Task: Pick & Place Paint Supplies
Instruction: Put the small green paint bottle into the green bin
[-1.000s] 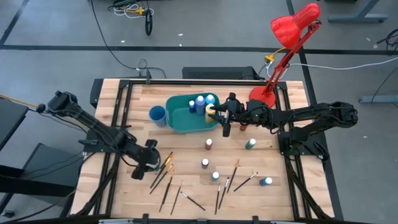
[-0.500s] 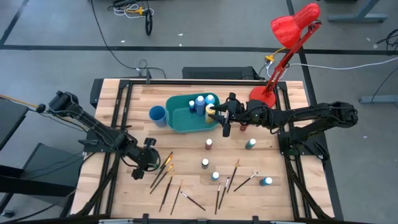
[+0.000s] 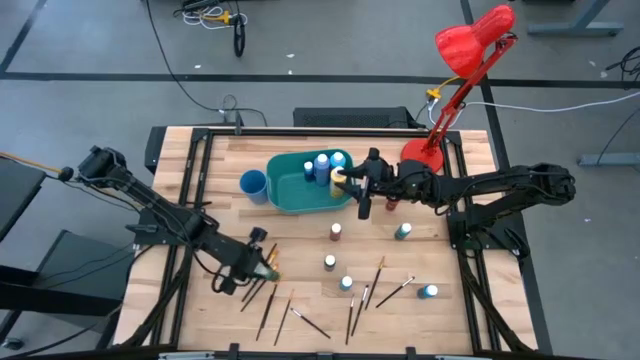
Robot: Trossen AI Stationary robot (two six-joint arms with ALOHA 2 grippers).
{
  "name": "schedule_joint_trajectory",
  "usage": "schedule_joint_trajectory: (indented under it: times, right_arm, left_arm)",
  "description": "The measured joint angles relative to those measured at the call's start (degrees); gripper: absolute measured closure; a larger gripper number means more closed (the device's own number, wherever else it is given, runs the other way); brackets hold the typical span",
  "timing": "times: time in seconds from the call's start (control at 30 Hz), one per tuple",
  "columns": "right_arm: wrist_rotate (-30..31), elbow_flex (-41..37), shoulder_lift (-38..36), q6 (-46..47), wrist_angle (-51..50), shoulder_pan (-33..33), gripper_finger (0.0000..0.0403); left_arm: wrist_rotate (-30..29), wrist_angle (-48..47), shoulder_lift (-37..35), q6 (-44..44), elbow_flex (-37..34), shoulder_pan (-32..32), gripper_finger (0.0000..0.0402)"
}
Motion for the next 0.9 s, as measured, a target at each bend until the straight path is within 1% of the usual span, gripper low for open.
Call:
schedule_joint_trajectory:
  times: [0.1, 0.2, 0.33, 0.43, 0.5, 0.6, 0.67, 0.77, 0.9]
  right_arm:
    - [0.0, 0.0, 0.0, 0.0, 0.8, 0.2, 0.0238]
    - [0.0, 0.0, 0.0, 0.0, 0.9, 0.2, 0.0238]
    - [0.0, 0.0, 0.0, 0.0, 0.9, 0.2, 0.0238]
    - [0.0, 0.0, 0.0, 0.0, 0.9, 0.2, 0.0238]
    - [0.0, 0.0, 0.0, 0.0, 0.9, 0.2, 0.0238]
    - [0.0, 0.0, 0.0, -0.3, 1.1, 0.2, 0.0238]
    - [0.0, 0.0, 0.0, -0.6, 1.4, 0.2, 0.0238]
    - [0.0, 0.0, 0.0, -0.6, 1.4, 0.2, 0.0238]
    - [0.0, 0.0, 0.0, -0.3, 1.3, 0.2, 0.0238]
  left_arm:
    - [-2.4, 6.1, 0.0, 8.4, 0.0, 1.3, 0.0263]
    - [-5.6, 9.1, 0.0, 14.5, 0.0, 4.0, 0.0274]
    - [-5.7, 9.6, 0.1, 21.5, 0.0, 10.9, 0.0274]
    - [-5.5, 9.4, 1.0, 23.0, 0.8, 17.0, 0.0272]
    - [-2.7, 9.4, 1.5, 24.1, 2.0, 21.2, 0.0269]
    - [3.6, 10.0, 3.9, 25.7, 4.5, 27.1, 0.0271]
    - [4.9, 9.3, 6.2, 25.7, 5.9, 30.8, 0.0272]
    - [5.2, 9.0, 11.0, 25.2, 8.8, 36.1, 0.027]
    - [9.3, 7.3, 18.0, 25.0, 11.6, 41.7, 0.0267]
